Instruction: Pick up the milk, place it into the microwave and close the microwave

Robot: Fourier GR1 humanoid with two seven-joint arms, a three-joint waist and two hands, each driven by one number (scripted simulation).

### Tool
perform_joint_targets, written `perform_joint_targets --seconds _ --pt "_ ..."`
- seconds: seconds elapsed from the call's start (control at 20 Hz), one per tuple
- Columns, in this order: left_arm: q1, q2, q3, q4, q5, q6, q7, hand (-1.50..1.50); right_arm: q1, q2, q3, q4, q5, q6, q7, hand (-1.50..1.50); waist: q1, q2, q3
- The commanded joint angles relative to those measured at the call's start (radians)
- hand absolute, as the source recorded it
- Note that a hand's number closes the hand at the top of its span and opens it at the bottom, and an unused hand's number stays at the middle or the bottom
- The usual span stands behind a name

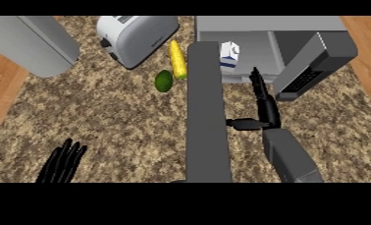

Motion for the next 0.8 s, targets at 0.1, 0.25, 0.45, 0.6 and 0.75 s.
perform_joint_targets --seconds 0.1,0.25,0.45,0.6,0.75 --pt "-0.025 0.001 -0.087 -0.007 -0.097 -0.003 0.034 -1.5 0.172 -0.011 0.054 -0.19 -0.002 0.099 -0.018 -1.5 -0.022 -0.008 -0.002" --pt "-0.083 0.028 -0.081 -0.011 -0.085 -0.017 0.081 1.5 0.287 0.009 0.051 -0.296 -0.041 0.118 -0.016 -1.5 -0.02 -0.005 -0.001" --pt "-0.173 -0.028 -0.197 0.016 -0.184 0.084 0.144 1.5 0.389 -0.031 0.06 -0.465 -0.093 0.224 0.028 -1.5 -0.028 -0.005 -0.001" --pt "-0.241 -0.024 -0.17 0.095 -0.214 0.079 0.117 1.5 0.534 -0.077 0.078 -0.644 -0.122 0.27 0.1 1.5 -0.021 -0.003 -0.002" --pt "-0.3 -0.028 -0.255 0.102 -0.26 0.142 0.204 1.5 0.579 -0.106 0.055 -0.762 -0.187 0.314 0.169 -1.5 -0.016 0.0 -0.001"
